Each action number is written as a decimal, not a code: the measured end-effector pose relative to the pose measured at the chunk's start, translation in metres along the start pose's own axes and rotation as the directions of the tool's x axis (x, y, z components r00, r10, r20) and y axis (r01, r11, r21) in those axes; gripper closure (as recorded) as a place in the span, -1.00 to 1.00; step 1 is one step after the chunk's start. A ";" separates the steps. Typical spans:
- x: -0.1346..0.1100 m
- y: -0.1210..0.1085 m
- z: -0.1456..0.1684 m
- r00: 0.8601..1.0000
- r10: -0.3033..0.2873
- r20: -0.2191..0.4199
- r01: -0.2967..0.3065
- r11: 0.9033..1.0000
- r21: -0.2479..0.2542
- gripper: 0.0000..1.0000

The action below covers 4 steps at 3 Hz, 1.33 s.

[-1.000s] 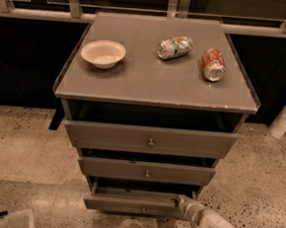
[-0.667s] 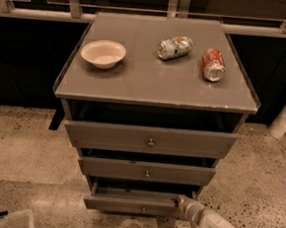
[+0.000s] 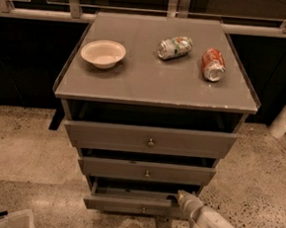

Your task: Open bottom drawer

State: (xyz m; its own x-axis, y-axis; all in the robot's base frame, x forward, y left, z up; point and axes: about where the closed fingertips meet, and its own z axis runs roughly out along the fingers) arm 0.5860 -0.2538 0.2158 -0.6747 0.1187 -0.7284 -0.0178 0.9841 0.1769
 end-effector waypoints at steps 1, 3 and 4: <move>0.016 0.005 0.023 0.999 0.011 -0.037 -0.010 1.000 0.007 1.00; 0.027 0.003 0.022 0.998 -0.007 -0.058 0.008 1.000 0.018 1.00; 0.042 -0.007 0.012 0.996 -0.023 -0.090 0.028 0.998 0.052 1.00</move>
Offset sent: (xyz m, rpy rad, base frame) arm 0.0097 0.0173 -0.0423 0.0014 0.0611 -0.0050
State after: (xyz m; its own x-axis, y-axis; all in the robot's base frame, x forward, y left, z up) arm 0.5665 -0.2539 0.1760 -0.7378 0.0833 -0.6698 0.0014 0.9925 0.1220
